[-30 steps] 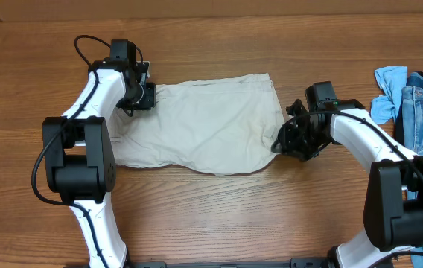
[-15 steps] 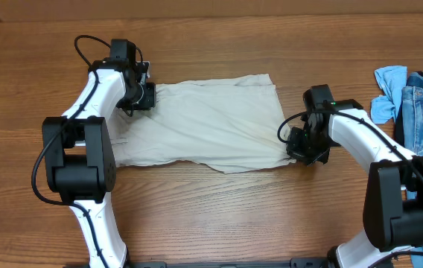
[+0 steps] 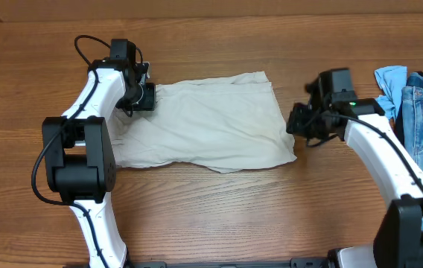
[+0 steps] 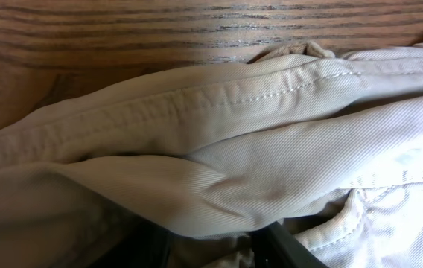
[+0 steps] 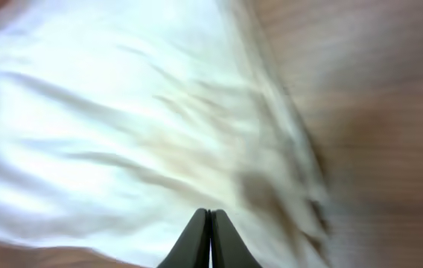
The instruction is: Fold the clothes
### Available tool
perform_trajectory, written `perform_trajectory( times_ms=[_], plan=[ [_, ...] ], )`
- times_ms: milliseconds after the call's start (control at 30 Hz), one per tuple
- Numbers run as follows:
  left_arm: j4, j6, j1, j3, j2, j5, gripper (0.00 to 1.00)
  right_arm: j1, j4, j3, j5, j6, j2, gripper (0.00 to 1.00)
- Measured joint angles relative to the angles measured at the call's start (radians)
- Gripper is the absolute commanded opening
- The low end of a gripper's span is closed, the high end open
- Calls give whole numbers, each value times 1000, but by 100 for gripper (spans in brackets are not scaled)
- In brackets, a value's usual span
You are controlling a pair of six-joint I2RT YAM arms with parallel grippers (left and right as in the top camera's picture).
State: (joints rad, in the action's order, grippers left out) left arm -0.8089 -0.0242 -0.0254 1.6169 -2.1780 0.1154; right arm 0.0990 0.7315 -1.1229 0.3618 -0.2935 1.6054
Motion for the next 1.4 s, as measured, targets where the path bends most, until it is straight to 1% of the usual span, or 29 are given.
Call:
perform_trajectory(
  times_ms=[133, 233, 333, 433, 567, 633, 767, 800, 833, 900, 933, 1000, 1067, 1133, 1167, 1200, 1300, 1367, 1400],
  plan=[
    [0, 0, 0, 0, 0, 0, 40, 21, -85, 1, 68, 15, 43, 6],
    [-2, 0, 0, 1, 0, 0, 41, 62, -127, 1, 89, 21, 161, 6],
    [-2, 0, 0, 1, 0, 0, 40, 74, -128, 3, 85, 26, 274, 6],
    [-2, 0, 0, 1, 0, 0, 40, 68, -117, 2, 32, 23, 325, 5],
    [-3, 0, 0, 1, 0, -3, 39, 88, -102, -15, -117, -55, 314, 4],
    [-6, 0, 0, 1, 0, -3, 37, 85, -56, -34, -179, -85, 312, 5],
    [-31, 0, 2, 3, 0, -7, 34, 60, 64, -75, -257, -153, 313, 15],
    [-40, 0, 3, 5, 0, -7, 33, 52, 89, -84, -264, -164, 313, 20],
    [-49, 0, 4, 6, 0, -6, 35, 44, 120, -96, -267, -171, 314, 27],
    [-82, 0, 7, 11, 0, -6, 39, 21, 196, -122, -308, -182, 315, 37],
    [-108, 0, 8, 18, 0, -11, 41, 1, 236, -128, -328, -182, 316, 39],
    [-193, -1, 20, 44, -7, -26, 43, -40, 281, -135, -345, -175, 317, 43],
    [-282, -1, 35, 87, -16, -35, 45, -60, 287, -151, -320, -139, 316, 47],
    [-371, -3, 53, 153, -14, -41, 50, -58, 285, -167, -254, -77, 300, 54],
    [-421, -11, 63, 202, -8, -42, 54, -54, 285, -169, -224, -57, 282, 56],
    [-435, -16, 69, 222, 6, -42, 62, -52, 285, -169, -207, -45, 265, 59],
    [-502, -64, 101, 266, 95, -40, 70, -51, 308, -173, -160, -13, 182, 64],
    [-560, -91, 138, 275, 171, -40, 77, -51, 327, -180, -146, -3, 138, 65],
    [-597, -107, 172, 277, 215, -37, 78, -51, 337, -184, -140, 1, 124, 66]
  ],
)
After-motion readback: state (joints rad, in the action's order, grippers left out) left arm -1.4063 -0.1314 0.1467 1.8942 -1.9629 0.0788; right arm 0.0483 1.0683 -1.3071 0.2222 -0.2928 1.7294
